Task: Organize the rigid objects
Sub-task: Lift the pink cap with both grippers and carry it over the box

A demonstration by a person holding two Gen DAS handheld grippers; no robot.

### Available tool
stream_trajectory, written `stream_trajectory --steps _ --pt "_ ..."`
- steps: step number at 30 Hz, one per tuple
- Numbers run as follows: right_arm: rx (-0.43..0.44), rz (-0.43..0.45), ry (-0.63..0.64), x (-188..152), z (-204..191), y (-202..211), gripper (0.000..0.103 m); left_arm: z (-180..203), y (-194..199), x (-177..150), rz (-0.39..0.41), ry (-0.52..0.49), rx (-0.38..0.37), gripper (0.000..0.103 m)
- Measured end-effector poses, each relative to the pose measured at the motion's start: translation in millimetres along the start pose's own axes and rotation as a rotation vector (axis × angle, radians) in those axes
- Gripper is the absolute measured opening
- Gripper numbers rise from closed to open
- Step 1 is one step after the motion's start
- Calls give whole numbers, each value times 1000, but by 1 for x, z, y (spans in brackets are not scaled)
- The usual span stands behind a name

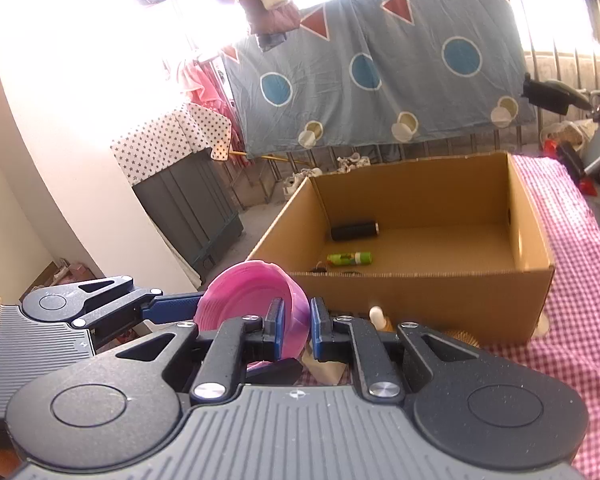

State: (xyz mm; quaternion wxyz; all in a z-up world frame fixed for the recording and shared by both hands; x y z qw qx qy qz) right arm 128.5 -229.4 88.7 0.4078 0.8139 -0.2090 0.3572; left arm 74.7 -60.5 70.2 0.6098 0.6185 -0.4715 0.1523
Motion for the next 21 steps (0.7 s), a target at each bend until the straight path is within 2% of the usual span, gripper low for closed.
stream_trajectory --steps 4,7,13,21 --pt "11 -12 33 46 2 -12 15 -14 -15 34 10 -33 4 73" --pt "6 -61 32 76 12 -37 16 -29 -44 57 -42 -32 -34 73" --pt "-30 -254 -33 115 53 -117 16 -58 -123 81 -248 33 -152 73" --pt "-93 -529 -126 114 117 -214 15 -78 -229 68 -540 164 -314 73"
Point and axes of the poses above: each gripper's, at about its wrist camera, not at the fingertips, and y roughly against the way its jaws point, z to its right, x to its top, the point moved 3 cm from there along -y, roughly the way its jaws point, and after that the axes turned 6 degrees about -y, right-handed, at the moved point
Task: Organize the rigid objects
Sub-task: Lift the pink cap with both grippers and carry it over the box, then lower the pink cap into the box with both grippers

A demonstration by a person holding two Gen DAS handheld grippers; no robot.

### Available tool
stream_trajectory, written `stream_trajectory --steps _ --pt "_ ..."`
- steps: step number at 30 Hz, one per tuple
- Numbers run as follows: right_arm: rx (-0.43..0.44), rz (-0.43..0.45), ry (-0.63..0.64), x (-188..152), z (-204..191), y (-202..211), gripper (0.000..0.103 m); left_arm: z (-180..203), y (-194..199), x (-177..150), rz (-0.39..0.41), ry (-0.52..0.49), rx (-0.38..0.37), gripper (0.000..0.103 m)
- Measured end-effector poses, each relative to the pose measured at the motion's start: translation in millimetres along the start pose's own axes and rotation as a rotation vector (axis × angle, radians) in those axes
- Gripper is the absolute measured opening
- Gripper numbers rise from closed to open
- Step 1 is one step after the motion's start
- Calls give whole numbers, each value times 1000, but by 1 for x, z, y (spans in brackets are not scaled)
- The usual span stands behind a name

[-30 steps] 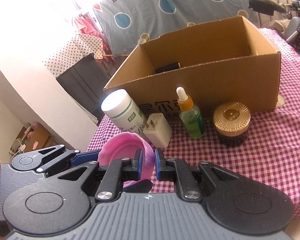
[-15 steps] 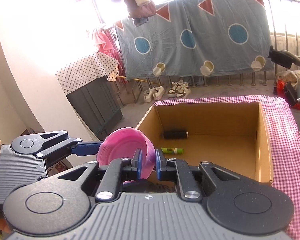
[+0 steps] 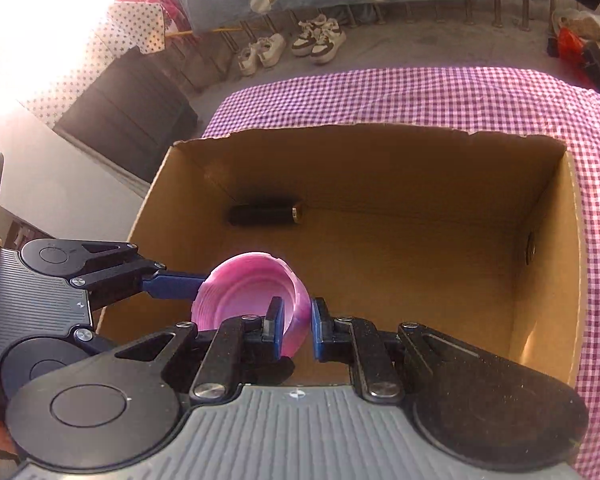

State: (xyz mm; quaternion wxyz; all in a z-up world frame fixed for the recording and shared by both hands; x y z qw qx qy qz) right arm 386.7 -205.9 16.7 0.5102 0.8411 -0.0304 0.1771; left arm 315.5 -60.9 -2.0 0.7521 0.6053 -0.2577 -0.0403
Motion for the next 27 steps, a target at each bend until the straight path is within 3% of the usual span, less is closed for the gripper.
stream_trajectory --steps 6,10,14,18,22,27 --pt "-22 -127 -47 13 21 -46 15 -15 -43 3 -117 46 -39 73" --pt "-45 -161 -51 19 26 -67 14 -24 -63 4 -164 74 -37 73" --pt "-43 -152 -55 29 23 -78 14 -30 -63 4 -133 63 25 73" --pt "-12 -119 -73 37 16 -87 14 -41 -60 0 -120 115 64 76" --pt "41 -112 -113 39 16 -96 17 -47 -54 -7 -115 176 67 82" --pt "103 -96 -151 42 22 -84 21 -42 -33 -14 -71 179 69 84"
Point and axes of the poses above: each gripper's, at about its wrist camera, not at the fingertips, and y roughly against the way its jaws point, z to its right, x to its top, the point moved 3 cm from there along -y, roughly the way its jaws point, and after that the axes turned 6 degrees about -y, right-handed, at the moved point
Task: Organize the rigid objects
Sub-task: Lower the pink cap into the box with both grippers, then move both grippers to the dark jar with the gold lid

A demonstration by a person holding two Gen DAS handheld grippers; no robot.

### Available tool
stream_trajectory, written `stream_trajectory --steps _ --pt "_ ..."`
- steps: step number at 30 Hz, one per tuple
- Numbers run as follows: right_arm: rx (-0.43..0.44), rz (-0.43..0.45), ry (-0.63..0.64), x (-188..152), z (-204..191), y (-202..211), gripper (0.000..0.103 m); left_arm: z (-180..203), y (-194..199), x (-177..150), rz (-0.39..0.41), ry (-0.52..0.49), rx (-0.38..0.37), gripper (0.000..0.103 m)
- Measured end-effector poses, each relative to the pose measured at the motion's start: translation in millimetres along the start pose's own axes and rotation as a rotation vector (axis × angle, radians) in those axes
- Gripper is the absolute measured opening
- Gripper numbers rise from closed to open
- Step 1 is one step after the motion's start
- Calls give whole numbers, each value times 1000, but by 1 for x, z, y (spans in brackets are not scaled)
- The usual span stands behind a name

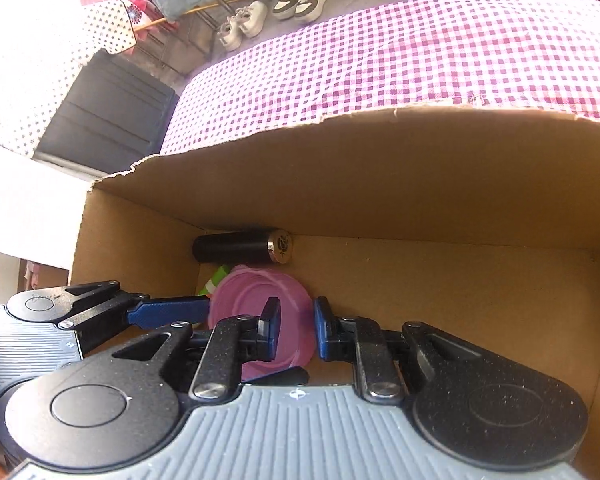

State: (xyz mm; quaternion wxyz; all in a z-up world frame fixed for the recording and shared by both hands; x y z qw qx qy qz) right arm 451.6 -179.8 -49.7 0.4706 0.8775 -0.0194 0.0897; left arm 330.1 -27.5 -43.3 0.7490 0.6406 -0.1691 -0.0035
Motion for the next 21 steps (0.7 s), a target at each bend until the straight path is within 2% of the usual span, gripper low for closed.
stream_trajectory --steps 2,4,6,10,15,21 --pt "22 24 -15 0 1 11 27 7 12 -5 32 -18 0 87" --pt "41 60 -26 1 2 28 42 13 23 -12 56 -30 -2 87" --pt "66 109 -27 -3 1 51 47 18 38 -17 81 -42 -10 87" --pt "153 202 -32 -20 3 99 48 19 74 -27 149 -68 -18 87" --pt "251 350 -32 -83 -2 173 49 35 114 -30 253 -110 -47 88" --pt "374 510 -71 -178 6 229 55 57 141 -73 367 -180 -94 95"
Point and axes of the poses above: each gripper's, at about its wrist camera, not at the fingertips, and y roughly against the way its jaws point, z to its right, x to its top, the point moved 3 cm from there along -y, roughly the way its jaws point, and after that the axes turned 6 degrees about -y, right-handed, at the moved point
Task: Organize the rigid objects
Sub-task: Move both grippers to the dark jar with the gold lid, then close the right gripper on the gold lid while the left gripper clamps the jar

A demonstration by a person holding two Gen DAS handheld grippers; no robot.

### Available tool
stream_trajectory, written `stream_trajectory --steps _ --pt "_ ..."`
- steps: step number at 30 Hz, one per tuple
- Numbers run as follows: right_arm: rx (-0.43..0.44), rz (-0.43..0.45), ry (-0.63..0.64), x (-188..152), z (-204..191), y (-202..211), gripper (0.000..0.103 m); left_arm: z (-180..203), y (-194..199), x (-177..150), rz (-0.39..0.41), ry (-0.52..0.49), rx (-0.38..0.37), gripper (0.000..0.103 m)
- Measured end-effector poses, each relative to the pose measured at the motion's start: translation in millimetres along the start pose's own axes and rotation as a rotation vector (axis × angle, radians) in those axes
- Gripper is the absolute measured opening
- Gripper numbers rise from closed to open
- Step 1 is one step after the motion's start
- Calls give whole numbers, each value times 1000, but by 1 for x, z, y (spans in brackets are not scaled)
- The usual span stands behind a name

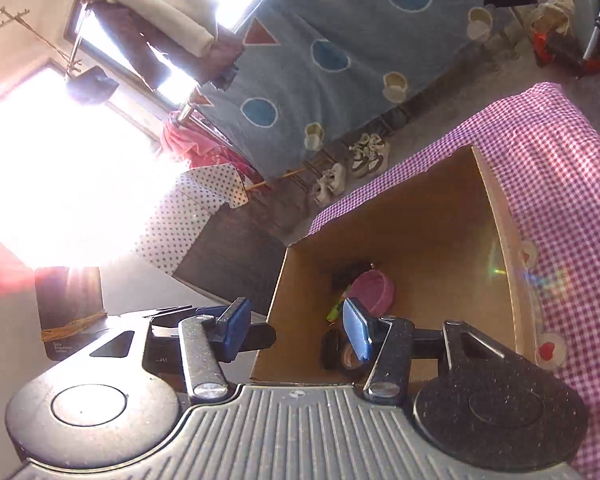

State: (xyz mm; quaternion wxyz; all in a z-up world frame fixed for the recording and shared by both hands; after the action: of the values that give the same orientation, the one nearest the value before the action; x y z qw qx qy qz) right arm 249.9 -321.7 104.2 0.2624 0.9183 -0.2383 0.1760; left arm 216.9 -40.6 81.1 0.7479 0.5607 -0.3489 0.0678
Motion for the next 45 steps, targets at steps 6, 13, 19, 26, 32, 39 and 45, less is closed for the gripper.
stream_trajectory --steps 6,13,19,26,32,39,45 --pt "-43 98 -92 -65 34 38 56 38 19 -42 65 -3 -43 98" --pt "-142 91 -136 -104 68 48 56 70 -9 -95 58 65 -37 98" --pt "-184 63 -112 -113 71 41 56 99 -37 -119 55 15 57 98" --pt "-208 35 -119 -116 85 32 56 123 -60 -133 46 -115 133 97" --pt "-216 15 -140 -116 96 25 56 134 -73 -133 39 -158 129 96" --pt "-220 4 -157 -114 106 18 56 134 -82 -133 25 -158 120 93" --pt "-222 -5 -166 -113 110 14 56 137 -86 -133 23 -171 123 91"
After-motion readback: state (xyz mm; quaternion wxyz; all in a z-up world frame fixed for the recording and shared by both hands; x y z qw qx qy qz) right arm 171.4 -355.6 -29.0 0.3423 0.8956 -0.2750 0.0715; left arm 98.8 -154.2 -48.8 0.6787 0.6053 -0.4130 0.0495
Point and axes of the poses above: each gripper's, at about its wrist camera, not at the fingertips, and y roughly against the way its jaws point, z to its right, x to its top, the point moved 3 cm from there along -y, roughly the way its jaws point, and after that the axes turned 6 degrees about -y, right-handed, at the moved point
